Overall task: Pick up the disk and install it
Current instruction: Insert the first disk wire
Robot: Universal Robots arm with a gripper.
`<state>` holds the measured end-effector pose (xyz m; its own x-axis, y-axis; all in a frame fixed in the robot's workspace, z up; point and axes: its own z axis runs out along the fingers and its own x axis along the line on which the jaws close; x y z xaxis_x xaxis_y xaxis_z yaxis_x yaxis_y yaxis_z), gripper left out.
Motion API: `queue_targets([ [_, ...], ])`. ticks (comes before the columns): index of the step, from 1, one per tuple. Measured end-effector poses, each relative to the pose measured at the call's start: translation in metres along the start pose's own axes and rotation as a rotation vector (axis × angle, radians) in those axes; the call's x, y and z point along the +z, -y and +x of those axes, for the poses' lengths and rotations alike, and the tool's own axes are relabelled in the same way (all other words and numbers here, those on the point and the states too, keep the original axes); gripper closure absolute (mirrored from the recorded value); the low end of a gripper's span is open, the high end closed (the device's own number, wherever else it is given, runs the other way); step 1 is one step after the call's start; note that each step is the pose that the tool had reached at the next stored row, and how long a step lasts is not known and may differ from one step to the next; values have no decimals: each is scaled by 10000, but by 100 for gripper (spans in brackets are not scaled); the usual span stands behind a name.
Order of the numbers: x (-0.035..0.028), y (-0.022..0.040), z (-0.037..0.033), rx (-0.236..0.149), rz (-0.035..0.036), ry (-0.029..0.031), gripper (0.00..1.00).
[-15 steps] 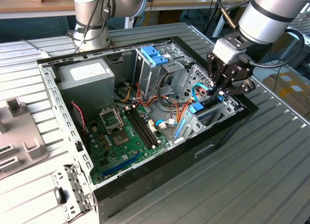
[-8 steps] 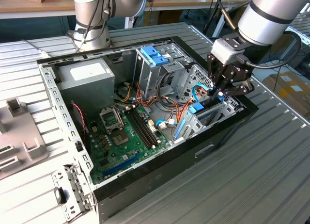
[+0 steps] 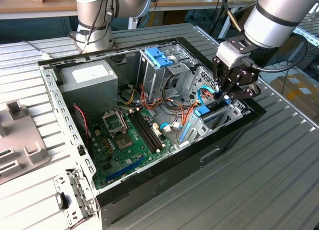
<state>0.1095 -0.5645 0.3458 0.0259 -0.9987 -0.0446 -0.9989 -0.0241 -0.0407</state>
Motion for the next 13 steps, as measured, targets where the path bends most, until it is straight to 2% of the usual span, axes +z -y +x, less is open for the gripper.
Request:
queue_targets([
  [6, 2, 0, 0, 1, 0, 1, 83],
  [9, -22, 8, 0, 1, 0, 4, 83],
  [10, -22, 8, 0, 3, 1, 25, 83],
  [11, -23, 8, 1, 14, 9, 323, 83],
  [12, -23, 8, 3, 21, 13, 485, 83],
  [13, -23, 8, 6, 26, 17, 595, 83],
])
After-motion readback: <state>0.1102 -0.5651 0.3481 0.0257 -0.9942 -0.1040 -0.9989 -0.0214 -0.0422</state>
